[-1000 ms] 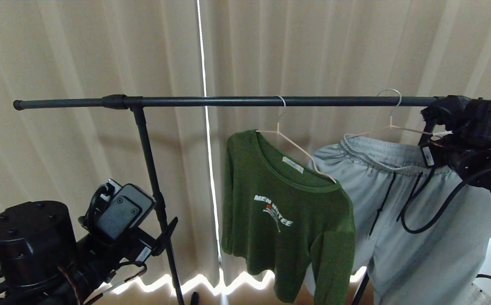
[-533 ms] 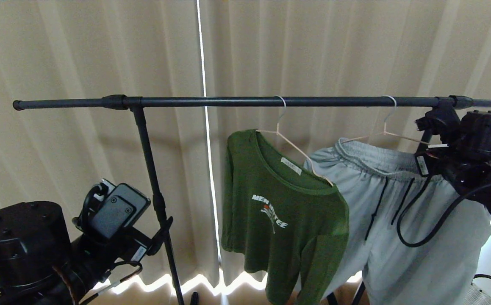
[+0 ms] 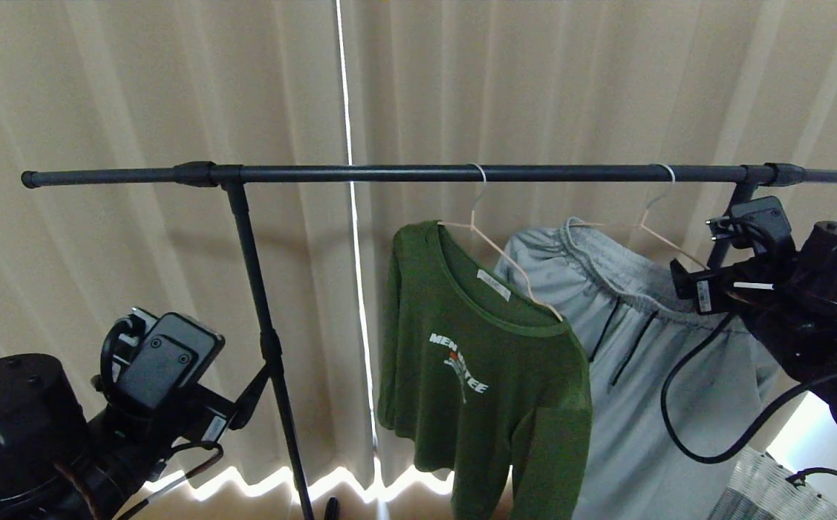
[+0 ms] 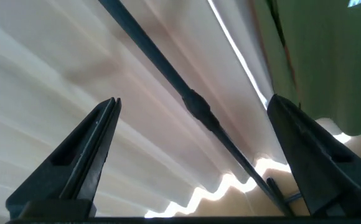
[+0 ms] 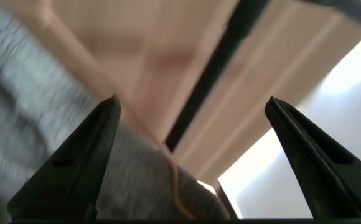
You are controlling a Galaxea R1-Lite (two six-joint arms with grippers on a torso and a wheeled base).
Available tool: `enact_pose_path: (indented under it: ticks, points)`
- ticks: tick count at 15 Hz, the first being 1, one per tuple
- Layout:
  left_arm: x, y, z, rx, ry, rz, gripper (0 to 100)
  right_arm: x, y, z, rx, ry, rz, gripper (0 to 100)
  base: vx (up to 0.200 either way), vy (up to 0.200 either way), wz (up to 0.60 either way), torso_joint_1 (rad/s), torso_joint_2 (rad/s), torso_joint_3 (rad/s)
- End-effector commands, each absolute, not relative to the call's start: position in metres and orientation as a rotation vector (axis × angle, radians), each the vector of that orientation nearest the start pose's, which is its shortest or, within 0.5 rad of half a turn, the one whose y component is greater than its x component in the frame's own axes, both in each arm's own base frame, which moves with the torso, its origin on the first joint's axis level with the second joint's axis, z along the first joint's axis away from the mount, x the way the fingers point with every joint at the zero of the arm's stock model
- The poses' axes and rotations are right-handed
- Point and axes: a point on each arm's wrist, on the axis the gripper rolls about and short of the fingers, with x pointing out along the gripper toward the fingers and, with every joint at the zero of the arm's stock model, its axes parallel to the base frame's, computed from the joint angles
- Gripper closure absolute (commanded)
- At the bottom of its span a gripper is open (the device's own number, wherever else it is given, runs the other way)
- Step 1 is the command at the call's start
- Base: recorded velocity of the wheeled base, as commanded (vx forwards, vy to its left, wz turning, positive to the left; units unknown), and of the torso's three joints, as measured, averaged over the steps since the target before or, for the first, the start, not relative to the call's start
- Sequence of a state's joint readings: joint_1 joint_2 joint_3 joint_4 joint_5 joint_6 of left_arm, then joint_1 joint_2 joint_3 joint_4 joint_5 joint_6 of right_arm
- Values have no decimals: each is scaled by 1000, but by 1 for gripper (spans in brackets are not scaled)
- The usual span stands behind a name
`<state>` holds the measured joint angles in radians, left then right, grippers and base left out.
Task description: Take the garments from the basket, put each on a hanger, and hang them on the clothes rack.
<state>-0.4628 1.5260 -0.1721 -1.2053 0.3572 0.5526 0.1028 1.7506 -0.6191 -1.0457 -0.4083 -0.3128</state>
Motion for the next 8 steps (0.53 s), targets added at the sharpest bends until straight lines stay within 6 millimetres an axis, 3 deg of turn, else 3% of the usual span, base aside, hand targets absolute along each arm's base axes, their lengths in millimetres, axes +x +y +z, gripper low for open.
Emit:
enact_pose_path:
  ticks: [1, 7, 8]
  points:
    - [178, -82, 132, 598, 73, -142, 0, 288, 23, 154, -330, 114, -217, 0, 0, 0, 0, 0, 0, 0]
    - [170, -83, 133, 518, 8, -152, 0, 277, 29, 157, -301, -23, -120, 0, 0, 0, 0, 0, 0, 0]
    - [169, -82, 136, 445, -20, -141, 0, 267, 30, 165, -282, -129, -124, 0, 0, 0, 0, 0, 0, 0]
